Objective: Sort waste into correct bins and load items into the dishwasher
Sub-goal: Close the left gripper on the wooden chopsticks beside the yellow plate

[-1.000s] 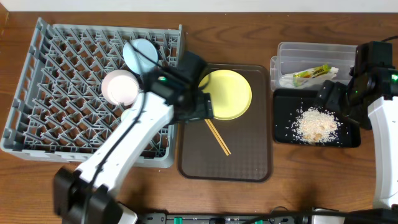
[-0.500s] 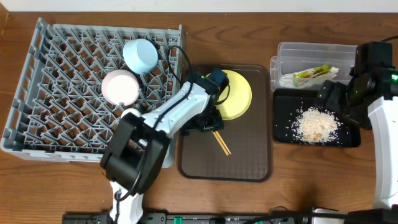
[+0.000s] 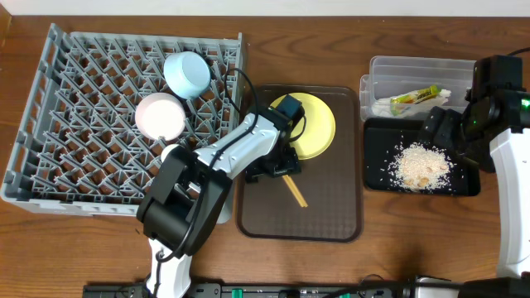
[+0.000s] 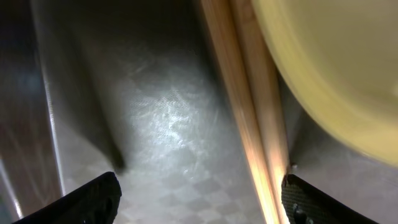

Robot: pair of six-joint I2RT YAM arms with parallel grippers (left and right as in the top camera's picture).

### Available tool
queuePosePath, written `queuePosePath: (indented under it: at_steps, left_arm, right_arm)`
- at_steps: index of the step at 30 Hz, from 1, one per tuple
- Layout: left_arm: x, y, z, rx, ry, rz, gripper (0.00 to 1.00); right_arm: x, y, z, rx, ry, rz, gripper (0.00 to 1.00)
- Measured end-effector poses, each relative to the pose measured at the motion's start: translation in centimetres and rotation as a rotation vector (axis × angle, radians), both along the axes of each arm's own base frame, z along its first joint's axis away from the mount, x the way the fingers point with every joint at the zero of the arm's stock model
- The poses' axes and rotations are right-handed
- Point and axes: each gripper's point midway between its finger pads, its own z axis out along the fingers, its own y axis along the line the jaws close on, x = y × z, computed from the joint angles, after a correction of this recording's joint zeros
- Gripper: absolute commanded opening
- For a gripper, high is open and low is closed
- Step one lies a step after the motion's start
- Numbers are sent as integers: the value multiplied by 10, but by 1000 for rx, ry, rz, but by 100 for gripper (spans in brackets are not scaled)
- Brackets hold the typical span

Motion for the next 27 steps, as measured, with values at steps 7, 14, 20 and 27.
queuePosePath:
  at_steps: [7, 14, 20, 27]
  left_arm:
    - [-11, 6, -4, 21, 39, 13, 72]
    - [-12, 6, -5, 18, 44, 17, 74]
    - [-9, 12, -1, 40, 15, 1, 75]
    - [4, 19, 30, 49, -103, -3, 77]
  right_arm:
    - [0, 0, 0, 0, 0, 0, 99]
    - [0, 0, 0, 0, 1, 0, 99]
    - [-1, 0, 0, 1, 2, 0, 99]
    - [-1, 0, 0, 1, 4, 0, 99]
